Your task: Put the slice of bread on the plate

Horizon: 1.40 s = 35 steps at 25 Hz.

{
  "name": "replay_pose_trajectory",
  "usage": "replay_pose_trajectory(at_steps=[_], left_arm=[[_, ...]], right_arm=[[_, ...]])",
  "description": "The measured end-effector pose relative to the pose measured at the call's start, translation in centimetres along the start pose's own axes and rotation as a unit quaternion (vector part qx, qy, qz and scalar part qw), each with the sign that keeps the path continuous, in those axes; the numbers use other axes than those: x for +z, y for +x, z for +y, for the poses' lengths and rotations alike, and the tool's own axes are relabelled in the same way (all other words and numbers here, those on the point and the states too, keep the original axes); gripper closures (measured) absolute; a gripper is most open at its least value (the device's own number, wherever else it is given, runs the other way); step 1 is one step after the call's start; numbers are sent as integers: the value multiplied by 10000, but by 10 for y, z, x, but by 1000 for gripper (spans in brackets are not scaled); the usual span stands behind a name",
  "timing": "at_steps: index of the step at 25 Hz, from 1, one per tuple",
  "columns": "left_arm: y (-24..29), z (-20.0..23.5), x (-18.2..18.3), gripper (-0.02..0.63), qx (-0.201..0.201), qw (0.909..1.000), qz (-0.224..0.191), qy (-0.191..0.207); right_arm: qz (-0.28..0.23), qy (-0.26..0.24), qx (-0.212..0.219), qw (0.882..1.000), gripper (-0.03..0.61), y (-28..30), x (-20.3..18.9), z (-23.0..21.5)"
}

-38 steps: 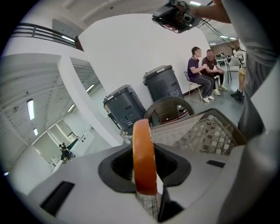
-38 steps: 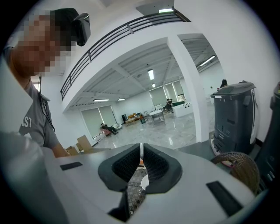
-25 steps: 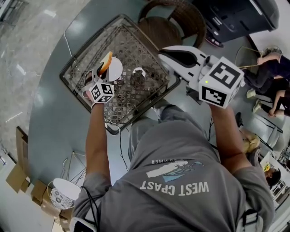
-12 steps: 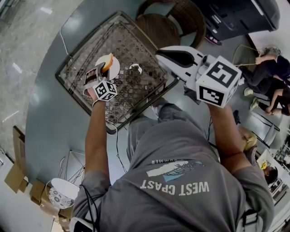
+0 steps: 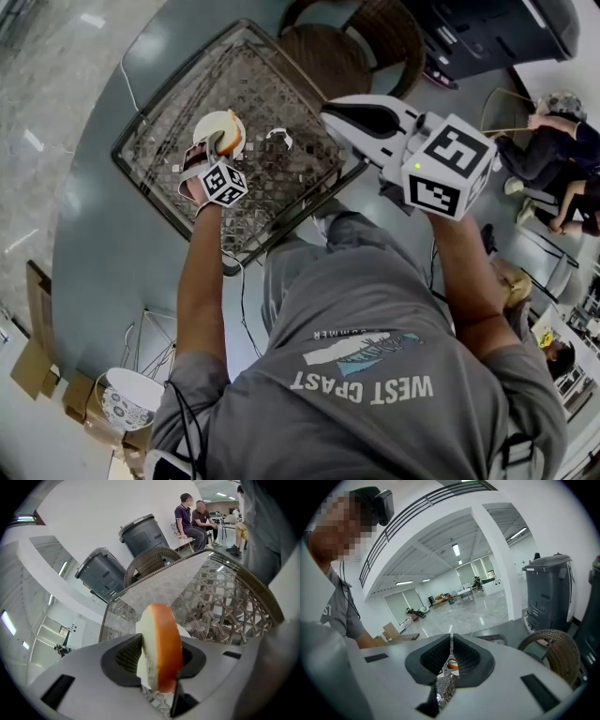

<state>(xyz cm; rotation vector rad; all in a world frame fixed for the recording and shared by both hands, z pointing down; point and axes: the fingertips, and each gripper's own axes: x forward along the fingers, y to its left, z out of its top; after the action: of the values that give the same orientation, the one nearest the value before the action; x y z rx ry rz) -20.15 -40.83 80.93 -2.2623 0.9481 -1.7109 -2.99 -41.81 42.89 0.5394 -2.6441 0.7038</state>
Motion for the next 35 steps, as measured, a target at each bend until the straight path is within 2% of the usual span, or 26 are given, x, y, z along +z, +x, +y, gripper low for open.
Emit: replay_pose_trajectory(at_steps=[8, 15, 20, 24, 27, 32, 35], left_arm=[[14, -27, -2, 326, -546, 9982, 212, -142], [16, -43, -2, 254, -1074, 9931, 287, -380], [13, -52, -6, 231, -1412, 9870, 385, -661], [2, -40, -6, 227, -1318, 9873, 309, -833], [-14, -29, 2, 227, -1184, 9873, 77, -1054], [-58, 15, 33, 229, -701, 9813, -693, -1651], [-98, 53, 53, 230, -333, 9688, -1332, -2064]], right_arm=[[55, 54, 11, 10000, 569, 0, -11, -1], [73, 69, 2, 9999, 569, -2, -15, 0], [57, 88, -16, 9999, 569, -7, -17, 1], [7, 68, -16, 10000, 569, -13, -18, 7], [-13, 57, -13, 10000, 569, -17, -19, 14], [-130, 14, 20, 9999, 569, -21, -13, 23], [-247, -41, 51, 9997, 569, -22, -6, 32]])
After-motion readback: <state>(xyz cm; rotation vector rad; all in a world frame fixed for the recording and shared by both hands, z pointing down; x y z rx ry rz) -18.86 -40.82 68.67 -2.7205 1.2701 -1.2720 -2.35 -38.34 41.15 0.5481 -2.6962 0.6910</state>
